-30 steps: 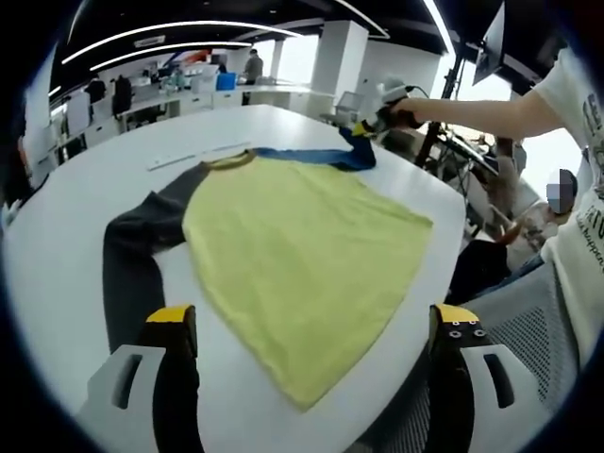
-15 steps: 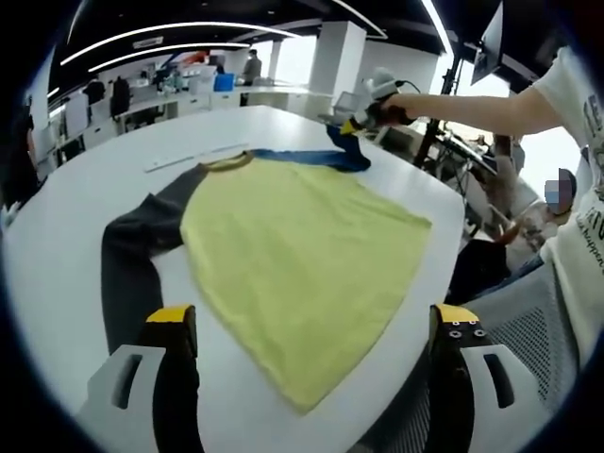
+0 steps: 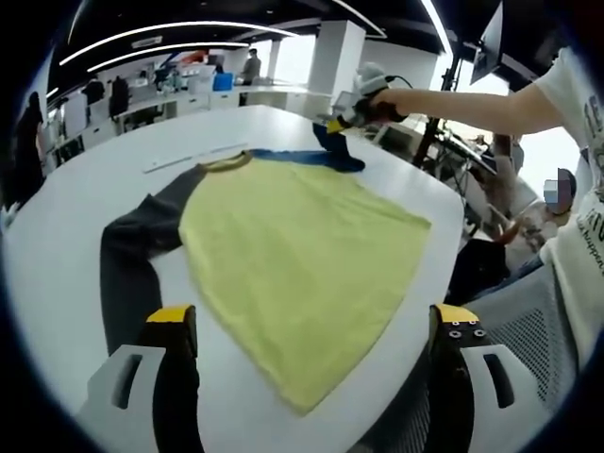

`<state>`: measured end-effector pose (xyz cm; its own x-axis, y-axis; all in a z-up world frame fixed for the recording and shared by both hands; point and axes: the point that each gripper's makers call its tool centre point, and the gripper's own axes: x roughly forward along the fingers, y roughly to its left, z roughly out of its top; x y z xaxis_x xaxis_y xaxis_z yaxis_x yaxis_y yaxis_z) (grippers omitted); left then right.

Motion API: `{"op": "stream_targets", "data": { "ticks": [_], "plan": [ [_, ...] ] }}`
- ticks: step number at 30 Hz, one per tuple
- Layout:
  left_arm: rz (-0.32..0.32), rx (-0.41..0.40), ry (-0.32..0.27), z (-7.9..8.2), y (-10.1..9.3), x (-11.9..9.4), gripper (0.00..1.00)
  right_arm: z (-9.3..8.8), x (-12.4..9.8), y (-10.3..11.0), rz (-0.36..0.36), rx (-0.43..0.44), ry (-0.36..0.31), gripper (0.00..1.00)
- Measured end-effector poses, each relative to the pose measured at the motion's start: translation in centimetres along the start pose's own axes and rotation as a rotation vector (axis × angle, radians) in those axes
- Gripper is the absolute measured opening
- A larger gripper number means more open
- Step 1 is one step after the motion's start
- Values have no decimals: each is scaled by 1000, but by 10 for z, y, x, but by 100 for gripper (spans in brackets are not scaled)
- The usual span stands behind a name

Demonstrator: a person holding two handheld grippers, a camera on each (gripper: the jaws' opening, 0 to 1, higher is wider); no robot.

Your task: Fold the garment on the visible template until the final outline fits inside the template.

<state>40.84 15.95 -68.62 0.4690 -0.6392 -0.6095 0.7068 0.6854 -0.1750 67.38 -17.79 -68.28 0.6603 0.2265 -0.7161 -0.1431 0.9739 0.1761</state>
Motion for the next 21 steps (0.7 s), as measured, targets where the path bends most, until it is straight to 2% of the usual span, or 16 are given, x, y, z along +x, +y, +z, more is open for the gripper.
{"op": "stream_targets", "data": {
  "ticks": [7, 21],
  "plan": [
    [3, -5, 11, -6, 1, -3, 99, 1, 6, 14, 16, -13, 10, 0],
    [2, -4, 4, -4, 2, -2, 99, 4, 17, 48, 53, -52, 42, 0]
  ]
}}
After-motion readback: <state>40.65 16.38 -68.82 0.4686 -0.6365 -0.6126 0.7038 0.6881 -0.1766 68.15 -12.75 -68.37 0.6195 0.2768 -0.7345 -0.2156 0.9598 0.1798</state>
